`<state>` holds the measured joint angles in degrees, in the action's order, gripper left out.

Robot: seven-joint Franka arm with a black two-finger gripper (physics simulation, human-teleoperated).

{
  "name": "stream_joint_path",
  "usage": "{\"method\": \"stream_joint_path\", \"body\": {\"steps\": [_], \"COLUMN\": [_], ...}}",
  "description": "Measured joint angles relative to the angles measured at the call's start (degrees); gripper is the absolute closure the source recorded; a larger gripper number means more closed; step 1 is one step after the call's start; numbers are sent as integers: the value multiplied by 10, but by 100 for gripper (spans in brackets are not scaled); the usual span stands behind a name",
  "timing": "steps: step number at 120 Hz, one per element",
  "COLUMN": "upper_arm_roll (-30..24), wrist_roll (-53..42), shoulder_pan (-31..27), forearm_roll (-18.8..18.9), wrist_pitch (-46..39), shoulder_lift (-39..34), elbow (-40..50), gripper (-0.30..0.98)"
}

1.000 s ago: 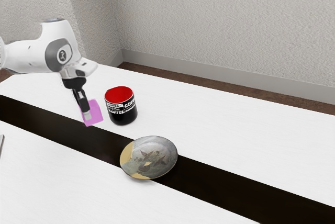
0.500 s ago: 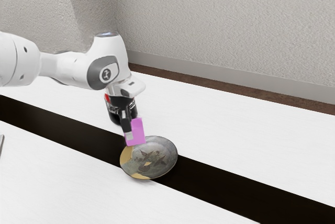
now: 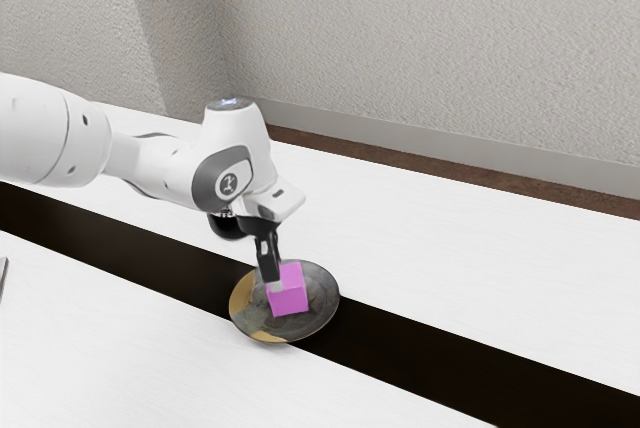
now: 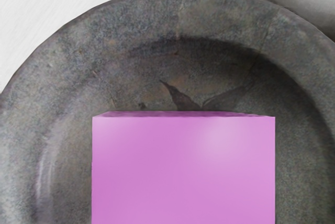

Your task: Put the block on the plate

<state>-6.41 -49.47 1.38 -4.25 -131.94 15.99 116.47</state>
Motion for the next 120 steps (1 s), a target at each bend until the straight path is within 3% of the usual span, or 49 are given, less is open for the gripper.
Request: {"method": "stream_joint_path", "body": {"steps": [25,53,70,120], "upper_arm_roll": [1,39,44,51], "wrist_roll": [13,89,140,241], "shoulder_pan": [-3,-9,-8,-10], "forearm_roll": [-3,-1,26,42], "wrist_pitch": [28,158,232,312], "shoulder_lift": [-42,-46,-75,-102], "elbow": [-20,-173,-228,-238], "gripper": [4,1,1,0]}}
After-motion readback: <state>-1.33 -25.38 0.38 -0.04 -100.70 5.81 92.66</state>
